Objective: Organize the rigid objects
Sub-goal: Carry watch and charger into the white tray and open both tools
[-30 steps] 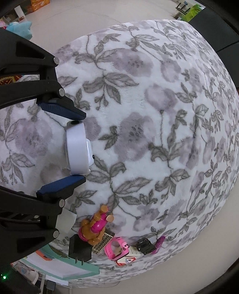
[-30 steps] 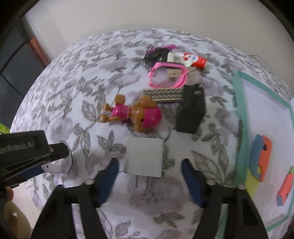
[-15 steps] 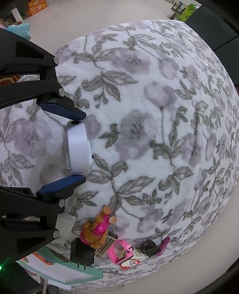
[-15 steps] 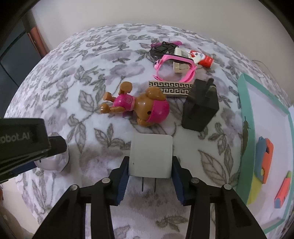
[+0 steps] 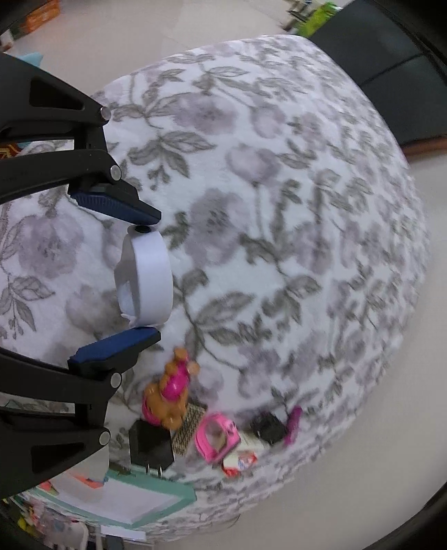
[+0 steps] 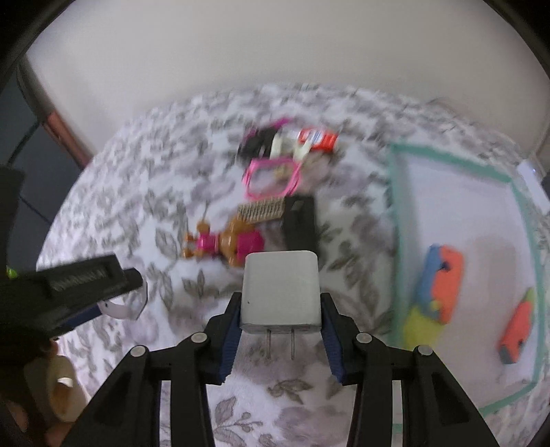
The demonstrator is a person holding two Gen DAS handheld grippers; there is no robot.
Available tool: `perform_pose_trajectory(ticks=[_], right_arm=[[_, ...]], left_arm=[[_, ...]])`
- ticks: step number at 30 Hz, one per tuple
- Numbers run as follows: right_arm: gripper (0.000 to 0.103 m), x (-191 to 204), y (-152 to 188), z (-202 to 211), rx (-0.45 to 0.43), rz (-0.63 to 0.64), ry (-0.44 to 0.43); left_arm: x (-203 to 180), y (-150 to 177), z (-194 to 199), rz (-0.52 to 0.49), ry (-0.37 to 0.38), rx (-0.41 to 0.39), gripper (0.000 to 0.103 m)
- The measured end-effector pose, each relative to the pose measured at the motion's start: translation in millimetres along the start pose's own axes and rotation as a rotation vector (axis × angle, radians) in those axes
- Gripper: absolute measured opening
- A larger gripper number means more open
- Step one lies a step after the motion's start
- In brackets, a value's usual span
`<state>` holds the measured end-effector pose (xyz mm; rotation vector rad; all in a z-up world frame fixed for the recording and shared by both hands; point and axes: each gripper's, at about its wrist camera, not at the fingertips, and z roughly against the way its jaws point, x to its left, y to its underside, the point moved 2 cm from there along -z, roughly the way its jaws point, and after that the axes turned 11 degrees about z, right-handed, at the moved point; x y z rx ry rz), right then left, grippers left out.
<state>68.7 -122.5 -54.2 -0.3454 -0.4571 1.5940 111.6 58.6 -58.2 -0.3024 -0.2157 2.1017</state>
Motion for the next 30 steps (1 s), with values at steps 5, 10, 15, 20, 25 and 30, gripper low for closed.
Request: perform_pose_trajectory(ticks=[5, 10, 15, 20, 25, 30], right_arm=[[0.045, -28, -14, 41, -0.092, -0.044, 0.050], [0.045, -63, -14, 71, -0.130, -0.098, 0.098], [0.045, -109, -8, 93, -0.156, -0.193, 0.110], [0.045, -149, 0, 103, -0.143, -0.245, 0.171], [0.045, -188, 10, 98, -0.109, -0.295, 0.205], [0.045, -214, 19, 84, -0.064, -0.339, 0.210]], left_arm=[[-14, 5, 20, -0.045, 0.106, -0.025, 0.063], [-45, 18, 45, -0.127, 0.210, -0.061, 0.063], [-85, 41, 63, -0.246, 0.274, -0.086, 0.063], [-128, 69, 72, -0.368, 0.302, -0.088, 0.063], [-170, 101, 72, -0.486, 0.305, -0.074, 0.063], [-210, 126, 61, -0.568, 0.303, -0.057, 0.063]])
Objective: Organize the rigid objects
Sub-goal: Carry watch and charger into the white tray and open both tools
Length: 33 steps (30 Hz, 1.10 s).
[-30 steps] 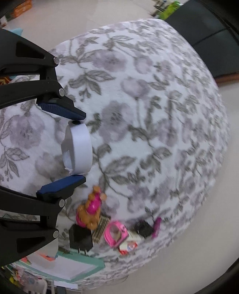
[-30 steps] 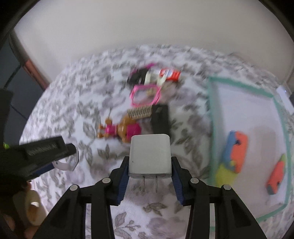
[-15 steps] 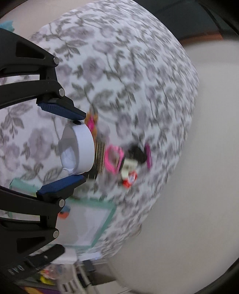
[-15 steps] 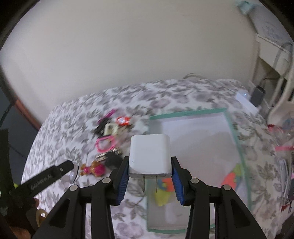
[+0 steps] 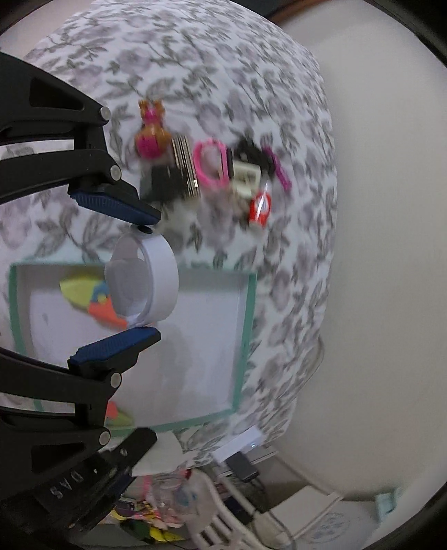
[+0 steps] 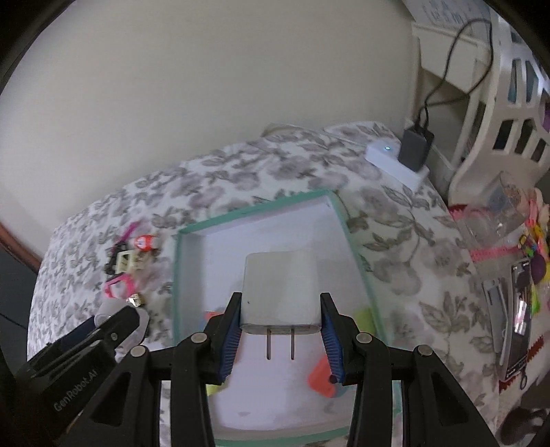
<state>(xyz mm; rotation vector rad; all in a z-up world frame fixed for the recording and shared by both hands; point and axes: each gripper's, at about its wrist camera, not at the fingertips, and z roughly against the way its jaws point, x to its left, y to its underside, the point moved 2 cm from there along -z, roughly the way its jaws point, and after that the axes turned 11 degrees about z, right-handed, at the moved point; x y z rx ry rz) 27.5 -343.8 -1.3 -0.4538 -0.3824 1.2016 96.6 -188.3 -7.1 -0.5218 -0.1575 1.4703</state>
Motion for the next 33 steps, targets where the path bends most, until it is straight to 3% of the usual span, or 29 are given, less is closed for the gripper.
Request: perform_pose_trajectory(ticks=[13, 19, 24, 33], right_arm=[[0.046, -33, 14, -42, 0.119, -0.095, 0.045], [0.045, -36, 19, -53, 0.152, -0.104, 0.056], [0.045, -38, 23, -60, 0.170, -0.107, 0.057], [0.046, -36, 23, -62, 0.177, -0.101, 0.050]], left_arm=[[-39, 6, -55, 0.017, 0.005, 0.105, 0.063], [-42, 3, -68, 0.046, -0.013, 0.090, 0.063], [-42, 0, -77, 0.091, 0.017, 0.100, 0.063], [-46, -1, -77, 0.080, 0.035, 0.096, 0.064]])
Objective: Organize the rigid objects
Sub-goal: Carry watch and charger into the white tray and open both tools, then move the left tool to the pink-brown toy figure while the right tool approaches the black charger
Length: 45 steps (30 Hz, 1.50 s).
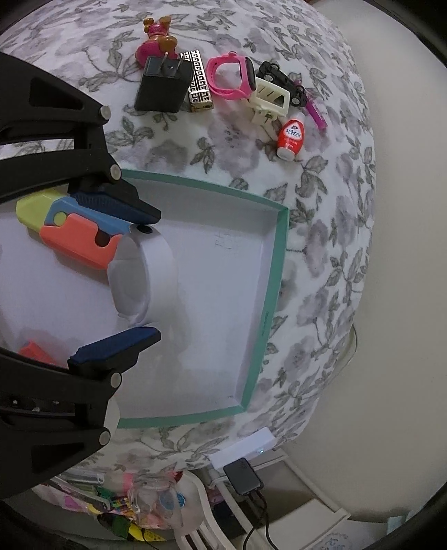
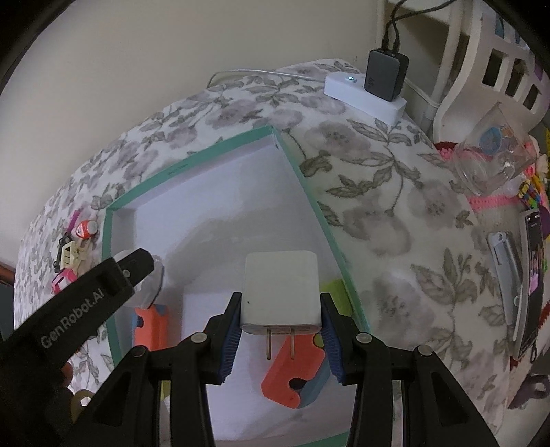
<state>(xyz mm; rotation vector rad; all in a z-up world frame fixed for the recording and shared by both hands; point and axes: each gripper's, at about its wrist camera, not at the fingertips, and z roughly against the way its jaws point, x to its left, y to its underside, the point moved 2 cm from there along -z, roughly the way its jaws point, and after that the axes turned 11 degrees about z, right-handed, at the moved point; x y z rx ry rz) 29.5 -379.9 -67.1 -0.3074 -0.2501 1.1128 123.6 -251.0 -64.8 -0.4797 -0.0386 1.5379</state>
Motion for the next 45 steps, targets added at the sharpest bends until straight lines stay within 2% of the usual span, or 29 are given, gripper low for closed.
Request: perform_pose_trajectory(ticks=[4, 11, 13, 24, 26, 27, 28, 31, 36, 38, 39, 40, 42, 45], right_arm=[[0.046, 2, -1, 1, -0.002, 0.011, 0.002], [0.046, 5, 1, -2, 0.010, 0.025, 0.001], [0.047, 5, 1, -3, 0.011, 0.026, 0.005], [0.048, 11, -2, 8, -0.020, 0.053, 0.038], [0.055, 14, -4, 14, -0.038, 0.067, 0.056], [0.064, 17, -4, 17, -0.048, 0.071, 0.059], [0.067, 20, -4, 20, -0.057, 0.073, 0.058], [0.068, 32, -3, 23, -0.071, 0.087, 0.024], [0.071, 54, 3, 17, -0.055, 0.135, 0.031], [0.078, 60, 4, 18, -0.060, 0.145, 0.029], [0.087, 62, 5, 18, -0.065, 0.150, 0.030], [0.091, 66, 5, 20, -0.074, 0.159, 0.032], [0.092, 71, 6, 22, -0.087, 0.178, 0.029], [0.094, 81, 6, 23, -0.101, 0.202, 0.030]], left_arm=[[1, 0, 6, -0.019, -0.003, -0.015, 0.071], [14, -4, 20, -0.036, -0.056, -0.063, 0.074], [20, -6, 24, -0.037, -0.077, -0.075, 0.081], [70, -13, 55, 0.017, -0.141, -0.127, 0.085], [80, -15, 60, 0.039, -0.132, -0.136, 0.093], [86, -15, 62, 0.053, -0.125, -0.137, 0.096], [92, -16, 63, 0.065, -0.123, -0.133, 0.096], [109, -18, 67, 0.094, -0.135, -0.119, 0.096], [129, -21, 70, 0.103, -0.222, -0.144, 0.096], [135, -21, 70, 0.112, -0.239, -0.148, 0.096], [136, -21, 69, 0.117, -0.239, -0.143, 0.097], [137, -20, 69, 0.119, -0.234, -0.136, 0.097], [137, -19, 67, 0.114, -0.230, -0.119, 0.102], [135, -18, 65, 0.105, -0.233, -0.101, 0.103]])
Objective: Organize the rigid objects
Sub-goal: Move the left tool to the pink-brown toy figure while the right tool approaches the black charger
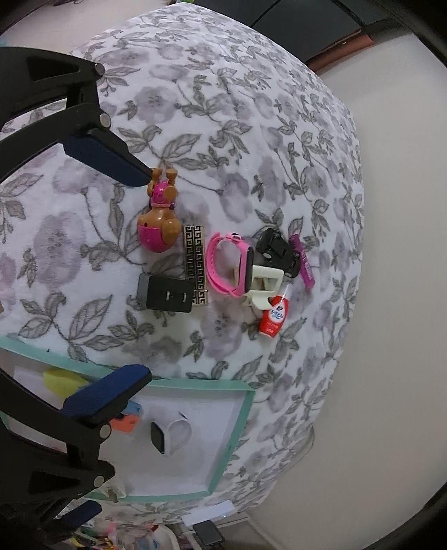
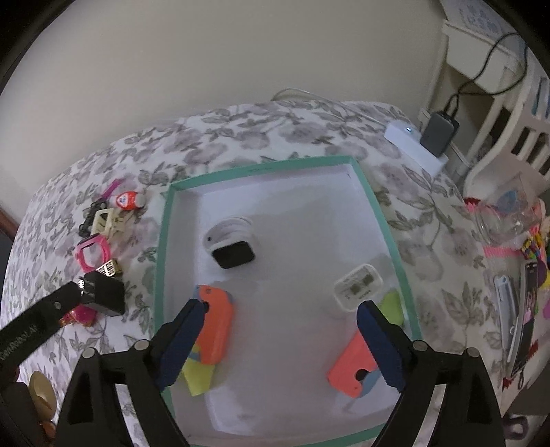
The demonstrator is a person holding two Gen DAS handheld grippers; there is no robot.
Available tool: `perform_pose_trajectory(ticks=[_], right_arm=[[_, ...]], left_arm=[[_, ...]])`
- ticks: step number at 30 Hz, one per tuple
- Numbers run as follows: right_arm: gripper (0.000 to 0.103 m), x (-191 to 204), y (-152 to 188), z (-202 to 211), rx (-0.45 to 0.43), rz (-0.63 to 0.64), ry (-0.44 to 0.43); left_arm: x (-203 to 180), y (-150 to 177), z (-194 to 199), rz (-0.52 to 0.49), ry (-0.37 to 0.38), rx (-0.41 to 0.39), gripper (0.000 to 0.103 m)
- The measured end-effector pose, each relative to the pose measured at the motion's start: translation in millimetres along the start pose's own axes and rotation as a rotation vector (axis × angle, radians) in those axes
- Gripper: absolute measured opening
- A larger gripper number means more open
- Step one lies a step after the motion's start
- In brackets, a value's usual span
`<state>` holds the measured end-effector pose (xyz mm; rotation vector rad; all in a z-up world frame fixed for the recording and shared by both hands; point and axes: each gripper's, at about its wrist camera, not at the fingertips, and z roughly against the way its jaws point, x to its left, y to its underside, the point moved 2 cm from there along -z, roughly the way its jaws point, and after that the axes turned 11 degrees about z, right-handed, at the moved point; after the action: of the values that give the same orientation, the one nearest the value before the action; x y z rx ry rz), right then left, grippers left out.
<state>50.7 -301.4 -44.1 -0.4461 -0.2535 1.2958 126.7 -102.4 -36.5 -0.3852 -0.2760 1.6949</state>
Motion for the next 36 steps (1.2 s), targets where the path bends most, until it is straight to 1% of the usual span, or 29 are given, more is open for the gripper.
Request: perform_pose_trajectory(ticks=[2, 3, 9, 12, 15, 21, 24, 26, 29, 31, 35, 36], right_arm=[[0.098, 5, -1, 0, -0.006, 0.010, -0.004], [0.103, 9, -1, 0, -0.009, 0.014, -0.006], [0.103, 26, -2, 0, -0.026, 0.023, -0.039], [0.103, 36, -4, 1, -0.038, 0.033, -0.061], [0.103, 47, -7, 3, -0.054, 0.044, -0.082], [0.103, 66, -21, 25, -0.155, 0.042, -0.136], [0.103, 79, -27, 28, -0.171, 0.051, -0.158], [0.103, 89, -29, 25, -0.167, 0.070, -0.171], [0.103, 107, -29, 15, -0.140, 0.110, -0.192], [0.099, 120, -29, 7, -0.122, 0.146, -0.198], [0.094, 136, -28, -7, -0.096, 0.174, -0.215], [0.091, 139, -28, -10, -0.090, 0.176, -0.221]], left_arm=[[3, -1, -1, 0.013, 0.007, 0.016, 0.103], [6, -3, -1, 0.026, 0.010, 0.020, 0.103], [32, -18, 1, 0.079, -0.034, 0.007, 0.103], [53, -27, 6, 0.110, -0.084, 0.000, 0.103], [75, -37, 9, 0.152, -0.114, -0.008, 0.103], [123, -53, 9, 0.255, -0.152, -0.001, 0.103], [139, -57, 4, 0.280, -0.178, 0.005, 0.103], [145, -58, -1, 0.295, -0.179, 0.025, 0.103], [152, -56, -13, 0.324, -0.159, 0.069, 0.103], [152, -56, -20, 0.333, -0.147, 0.090, 0.103], [148, -54, -31, 0.327, -0.137, 0.119, 0.103], [147, -54, -33, 0.327, -0.124, 0.127, 0.103]])
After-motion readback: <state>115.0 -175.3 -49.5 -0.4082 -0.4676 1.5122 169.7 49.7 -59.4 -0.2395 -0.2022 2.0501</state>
